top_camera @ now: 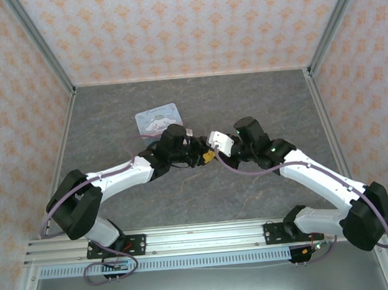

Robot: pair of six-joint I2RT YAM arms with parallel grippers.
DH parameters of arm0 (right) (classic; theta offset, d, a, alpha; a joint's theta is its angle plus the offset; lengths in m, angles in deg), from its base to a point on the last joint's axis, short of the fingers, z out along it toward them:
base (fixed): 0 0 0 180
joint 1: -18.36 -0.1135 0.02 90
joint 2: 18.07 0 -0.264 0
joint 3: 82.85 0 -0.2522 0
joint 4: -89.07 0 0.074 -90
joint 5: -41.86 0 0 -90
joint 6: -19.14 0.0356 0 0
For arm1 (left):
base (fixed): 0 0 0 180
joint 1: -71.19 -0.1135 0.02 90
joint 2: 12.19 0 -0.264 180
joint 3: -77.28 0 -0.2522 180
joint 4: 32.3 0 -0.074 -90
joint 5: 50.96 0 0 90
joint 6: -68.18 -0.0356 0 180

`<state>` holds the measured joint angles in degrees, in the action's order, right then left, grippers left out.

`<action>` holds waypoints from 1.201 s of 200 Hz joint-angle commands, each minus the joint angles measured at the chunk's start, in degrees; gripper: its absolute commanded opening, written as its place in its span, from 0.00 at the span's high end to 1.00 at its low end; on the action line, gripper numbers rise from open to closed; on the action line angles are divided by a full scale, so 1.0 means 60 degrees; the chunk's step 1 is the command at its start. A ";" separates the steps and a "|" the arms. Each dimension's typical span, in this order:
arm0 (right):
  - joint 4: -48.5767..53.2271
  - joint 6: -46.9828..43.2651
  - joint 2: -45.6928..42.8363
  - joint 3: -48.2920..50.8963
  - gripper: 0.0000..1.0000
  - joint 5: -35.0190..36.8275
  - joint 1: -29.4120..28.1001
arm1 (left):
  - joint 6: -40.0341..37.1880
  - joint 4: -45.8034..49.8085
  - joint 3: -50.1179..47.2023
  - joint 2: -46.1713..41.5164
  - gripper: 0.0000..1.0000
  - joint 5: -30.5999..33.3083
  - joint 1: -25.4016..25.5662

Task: Unlock a padlock with a key

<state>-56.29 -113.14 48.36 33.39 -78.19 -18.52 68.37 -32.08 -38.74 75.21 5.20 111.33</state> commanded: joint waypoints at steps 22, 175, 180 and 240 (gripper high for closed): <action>-0.0250 -0.0101 -0.0039 -0.0163 1.00 -0.0206 -0.0049 | 0.0056 -0.0144 0.0177 -0.0005 0.69 0.0067 0.0075; -0.0292 -0.0130 -0.0454 0.0043 1.00 0.0038 -0.0049 | -0.0105 0.0176 0.0045 -0.0035 0.87 0.0192 0.0070; -0.0293 -0.0131 -0.0466 0.0056 1.00 0.0041 -0.0056 | -0.0098 0.0183 0.0039 -0.0035 0.88 0.0206 0.0073; -0.0305 -0.0175 -0.0617 0.0152 1.00 0.0099 -0.0049 | -0.0135 0.0213 -0.0027 0.0002 0.88 0.0257 0.0070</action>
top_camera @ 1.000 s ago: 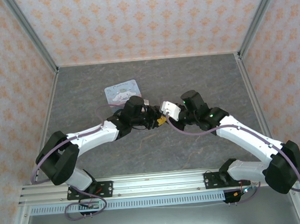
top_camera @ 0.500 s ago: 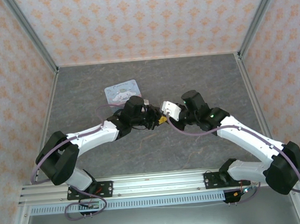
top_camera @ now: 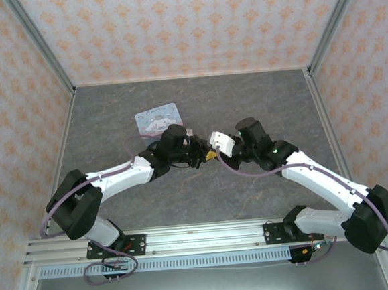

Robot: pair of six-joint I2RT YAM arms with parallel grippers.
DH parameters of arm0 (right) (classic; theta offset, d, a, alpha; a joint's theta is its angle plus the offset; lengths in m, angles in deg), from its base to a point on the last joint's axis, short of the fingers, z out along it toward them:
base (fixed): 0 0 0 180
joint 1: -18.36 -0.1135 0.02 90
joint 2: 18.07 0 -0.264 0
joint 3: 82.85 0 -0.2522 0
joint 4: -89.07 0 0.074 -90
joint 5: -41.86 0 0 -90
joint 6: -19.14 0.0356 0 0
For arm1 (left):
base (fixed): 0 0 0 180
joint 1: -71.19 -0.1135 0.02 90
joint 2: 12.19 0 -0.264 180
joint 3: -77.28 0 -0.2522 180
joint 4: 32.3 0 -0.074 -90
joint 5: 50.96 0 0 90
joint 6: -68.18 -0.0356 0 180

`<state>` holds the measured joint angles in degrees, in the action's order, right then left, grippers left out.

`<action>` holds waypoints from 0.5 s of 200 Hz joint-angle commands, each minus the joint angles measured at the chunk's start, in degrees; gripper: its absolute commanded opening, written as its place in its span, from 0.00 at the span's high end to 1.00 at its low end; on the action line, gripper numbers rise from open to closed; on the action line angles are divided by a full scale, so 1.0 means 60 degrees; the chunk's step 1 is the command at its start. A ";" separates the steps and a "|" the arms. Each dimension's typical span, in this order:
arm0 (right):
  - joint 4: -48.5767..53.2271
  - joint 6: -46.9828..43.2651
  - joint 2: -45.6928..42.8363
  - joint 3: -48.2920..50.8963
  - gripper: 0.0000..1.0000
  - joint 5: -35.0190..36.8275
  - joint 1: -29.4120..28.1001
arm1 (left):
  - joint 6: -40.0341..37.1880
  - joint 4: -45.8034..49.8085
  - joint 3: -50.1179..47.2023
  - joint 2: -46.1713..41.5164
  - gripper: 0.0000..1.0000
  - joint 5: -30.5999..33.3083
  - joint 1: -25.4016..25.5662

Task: Unlock a padlock with a key

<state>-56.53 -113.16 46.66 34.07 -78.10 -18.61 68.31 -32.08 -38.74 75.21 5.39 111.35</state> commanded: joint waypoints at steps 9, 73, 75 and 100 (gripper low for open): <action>-0.0266 -0.0185 -0.0329 0.0046 1.00 0.0091 -0.0034 | -0.0138 0.0235 -0.0034 0.0009 0.88 0.0216 0.0058; -0.0258 -0.0228 -0.0335 0.0090 1.00 0.0121 -0.0034 | -0.0169 0.0211 -0.0023 0.0079 0.87 0.0188 0.0058; -0.0272 -0.0225 -0.0331 0.0090 1.00 0.0116 -0.0034 | -0.0168 0.0211 -0.0028 0.0082 0.88 0.0188 0.0052; -0.0282 -0.0221 -0.0329 0.0090 1.00 0.0113 -0.0035 | -0.0168 0.0206 -0.0026 0.0075 0.90 0.0173 0.0059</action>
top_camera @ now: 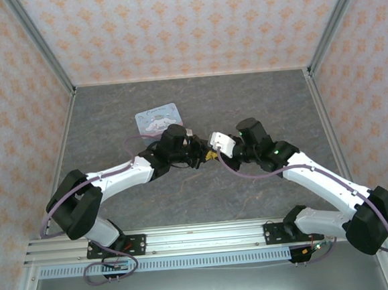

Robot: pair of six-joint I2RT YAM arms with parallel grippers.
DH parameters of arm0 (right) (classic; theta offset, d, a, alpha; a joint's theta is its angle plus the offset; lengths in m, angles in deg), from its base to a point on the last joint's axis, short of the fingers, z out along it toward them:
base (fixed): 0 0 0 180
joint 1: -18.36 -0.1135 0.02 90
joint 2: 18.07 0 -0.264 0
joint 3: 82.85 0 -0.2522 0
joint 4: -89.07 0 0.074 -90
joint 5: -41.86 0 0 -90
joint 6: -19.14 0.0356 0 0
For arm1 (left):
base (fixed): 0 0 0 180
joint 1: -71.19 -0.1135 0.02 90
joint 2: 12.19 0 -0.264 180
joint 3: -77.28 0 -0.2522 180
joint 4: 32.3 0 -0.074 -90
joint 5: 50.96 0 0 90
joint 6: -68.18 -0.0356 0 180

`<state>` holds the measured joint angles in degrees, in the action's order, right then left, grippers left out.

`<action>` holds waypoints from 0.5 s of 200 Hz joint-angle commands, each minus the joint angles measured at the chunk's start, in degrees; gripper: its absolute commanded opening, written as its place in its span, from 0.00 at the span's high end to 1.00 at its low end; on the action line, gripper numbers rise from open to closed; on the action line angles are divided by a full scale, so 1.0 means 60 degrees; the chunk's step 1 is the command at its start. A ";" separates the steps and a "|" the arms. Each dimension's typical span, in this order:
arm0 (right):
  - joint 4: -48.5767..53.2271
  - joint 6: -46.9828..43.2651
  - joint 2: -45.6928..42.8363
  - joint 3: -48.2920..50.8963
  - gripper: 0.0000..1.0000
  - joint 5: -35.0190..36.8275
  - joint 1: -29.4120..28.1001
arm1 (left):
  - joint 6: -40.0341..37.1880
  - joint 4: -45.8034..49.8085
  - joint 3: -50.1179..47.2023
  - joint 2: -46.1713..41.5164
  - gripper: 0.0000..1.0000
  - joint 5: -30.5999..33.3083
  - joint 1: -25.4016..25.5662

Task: Unlock a padlock with a key

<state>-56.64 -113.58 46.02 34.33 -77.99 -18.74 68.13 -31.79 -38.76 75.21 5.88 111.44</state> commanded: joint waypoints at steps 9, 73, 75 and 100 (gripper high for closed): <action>-0.0265 -0.0152 -0.0224 0.0034 1.00 0.0094 -0.0013 | -0.0164 0.0212 -0.0004 0.0068 0.89 0.0092 0.0020; -0.0374 0.0284 -0.0509 0.0091 1.00 0.0332 -0.0013 | -0.1316 0.0688 -0.0523 -0.0872 0.57 0.0745 -0.0600; -0.0375 0.0328 -0.0522 0.0087 1.00 0.0327 -0.0013 | -0.1403 0.0727 -0.0535 -0.0940 0.56 0.0806 -0.0622; -0.0538 0.1128 -0.0640 0.0047 1.00 0.0499 -0.0013 | -0.2674 0.1137 -0.0697 -0.1774 0.38 0.1580 -0.0804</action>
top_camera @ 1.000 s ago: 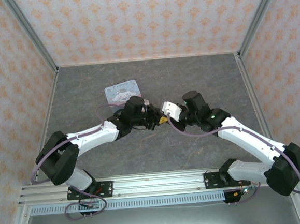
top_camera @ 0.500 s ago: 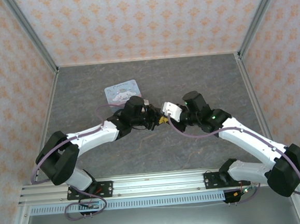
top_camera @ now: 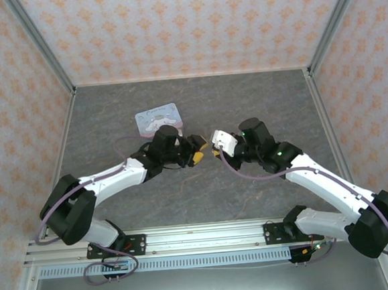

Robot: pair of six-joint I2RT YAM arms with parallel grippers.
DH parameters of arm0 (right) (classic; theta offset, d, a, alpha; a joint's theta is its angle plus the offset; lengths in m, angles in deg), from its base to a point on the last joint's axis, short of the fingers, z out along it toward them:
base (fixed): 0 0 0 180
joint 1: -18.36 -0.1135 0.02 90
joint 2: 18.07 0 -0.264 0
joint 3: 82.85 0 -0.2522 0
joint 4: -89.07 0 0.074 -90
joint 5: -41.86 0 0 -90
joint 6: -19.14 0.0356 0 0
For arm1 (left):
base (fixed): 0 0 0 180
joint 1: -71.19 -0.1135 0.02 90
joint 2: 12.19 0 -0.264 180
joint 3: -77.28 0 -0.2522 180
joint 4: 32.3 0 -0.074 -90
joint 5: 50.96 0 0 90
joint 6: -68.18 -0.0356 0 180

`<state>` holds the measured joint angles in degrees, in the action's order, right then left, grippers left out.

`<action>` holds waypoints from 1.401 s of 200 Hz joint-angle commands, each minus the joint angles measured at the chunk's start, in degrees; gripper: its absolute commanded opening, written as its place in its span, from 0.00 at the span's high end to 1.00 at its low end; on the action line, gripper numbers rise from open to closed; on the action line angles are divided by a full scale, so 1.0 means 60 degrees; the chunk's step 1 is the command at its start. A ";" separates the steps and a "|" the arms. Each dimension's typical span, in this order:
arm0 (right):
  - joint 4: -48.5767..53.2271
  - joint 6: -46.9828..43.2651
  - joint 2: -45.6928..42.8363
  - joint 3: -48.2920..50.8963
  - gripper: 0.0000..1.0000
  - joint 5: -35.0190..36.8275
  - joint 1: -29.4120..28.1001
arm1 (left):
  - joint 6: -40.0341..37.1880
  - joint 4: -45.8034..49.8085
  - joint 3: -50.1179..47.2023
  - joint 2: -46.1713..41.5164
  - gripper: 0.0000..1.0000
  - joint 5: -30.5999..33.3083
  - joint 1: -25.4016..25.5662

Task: Unlock a padlock with a key

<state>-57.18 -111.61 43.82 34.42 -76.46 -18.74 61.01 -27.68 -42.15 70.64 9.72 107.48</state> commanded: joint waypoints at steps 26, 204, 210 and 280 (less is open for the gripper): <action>-0.0498 0.1956 -0.0340 -0.0232 1.00 0.0566 0.0002 | -0.3161 0.0772 -0.0267 -0.1902 0.24 0.1876 -0.0157; 0.0504 0.5524 -0.0046 -0.1982 1.00 -0.1299 0.0240 | -1.4023 -0.2993 -0.1764 -0.2677 0.16 0.4089 0.1974; 0.0512 0.5545 -0.0046 -0.1996 1.00 -0.1321 0.0211 | -1.4124 -0.3083 -0.1714 -0.2562 0.17 0.4029 0.1990; 0.0638 0.5573 -0.0002 -0.2048 1.00 -0.1380 0.0089 | -1.4492 -0.3544 -0.1204 -0.1813 0.39 0.3761 0.2127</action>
<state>-53.99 -79.18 43.69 23.99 -83.76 -17.78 -23.62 -45.41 -51.61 59.25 32.43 119.94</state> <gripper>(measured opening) 0.046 0.654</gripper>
